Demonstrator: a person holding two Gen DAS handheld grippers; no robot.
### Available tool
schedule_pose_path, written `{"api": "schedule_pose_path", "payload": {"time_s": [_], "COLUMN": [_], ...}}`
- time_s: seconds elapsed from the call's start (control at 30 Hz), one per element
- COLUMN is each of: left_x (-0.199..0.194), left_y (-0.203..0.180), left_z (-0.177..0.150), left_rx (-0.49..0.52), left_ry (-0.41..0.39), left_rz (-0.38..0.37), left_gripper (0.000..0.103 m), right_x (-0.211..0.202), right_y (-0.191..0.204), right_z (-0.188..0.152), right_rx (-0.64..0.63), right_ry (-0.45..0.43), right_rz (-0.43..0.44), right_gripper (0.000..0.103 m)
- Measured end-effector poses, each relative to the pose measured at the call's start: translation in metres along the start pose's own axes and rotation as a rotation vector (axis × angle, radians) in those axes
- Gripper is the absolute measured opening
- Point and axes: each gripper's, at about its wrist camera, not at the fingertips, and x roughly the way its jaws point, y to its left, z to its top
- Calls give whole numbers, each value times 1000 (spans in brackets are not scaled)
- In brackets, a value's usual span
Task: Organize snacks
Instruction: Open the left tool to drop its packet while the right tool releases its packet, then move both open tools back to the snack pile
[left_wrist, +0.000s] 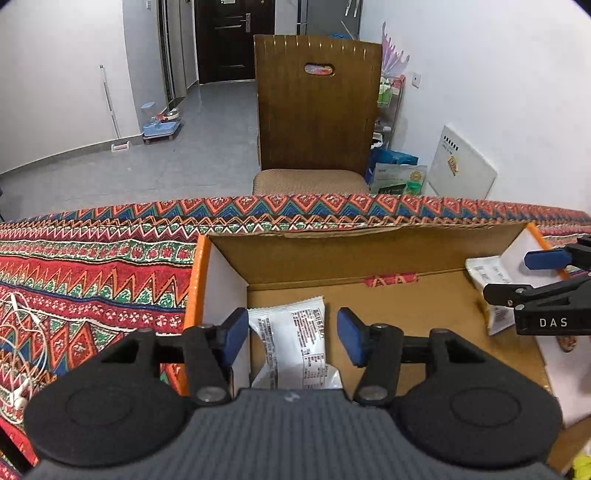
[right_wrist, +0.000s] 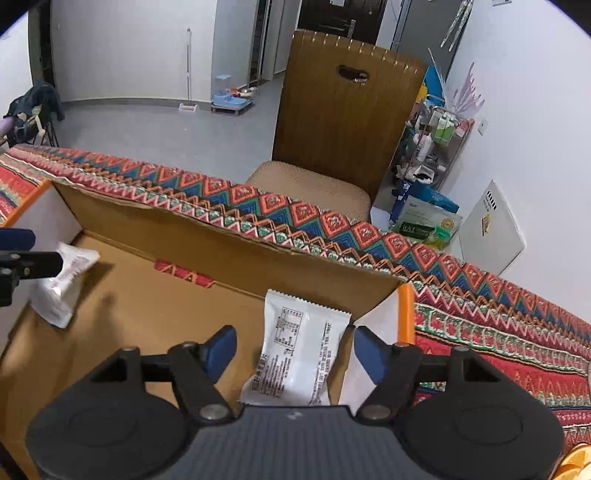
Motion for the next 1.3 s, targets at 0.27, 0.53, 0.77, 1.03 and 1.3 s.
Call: {"api": "schedule_pose_path", "payload": {"time_s": [0.27, 0.53, 0.77, 1.03, 1.3], "left_x": [-83, -189, -272, -322, -350], "left_y": [-3, -17, -34, -39, -37], "left_z": [8, 7, -23, -96, -177], "left_rx": [-7, 2, 26, -3, -6], "left_ry": [-66, -161, -263, -328, -356], "left_rz": [-5, -56, -69, -91, -64], "left_gripper": [72, 89, 102, 103, 103], "right_x": [-70, -179, -262, -324, -346], "right_y": [-6, -4, 1, 25, 51], "right_z": [2, -7, -34, -98, -173], "right_rx": [19, 23, 22, -18, 2], "right_ry": [-65, -164, -224, -299, -347], "right_rz": [10, 19, 54, 103, 142], "right_gripper": [77, 85, 92, 97, 97]}}
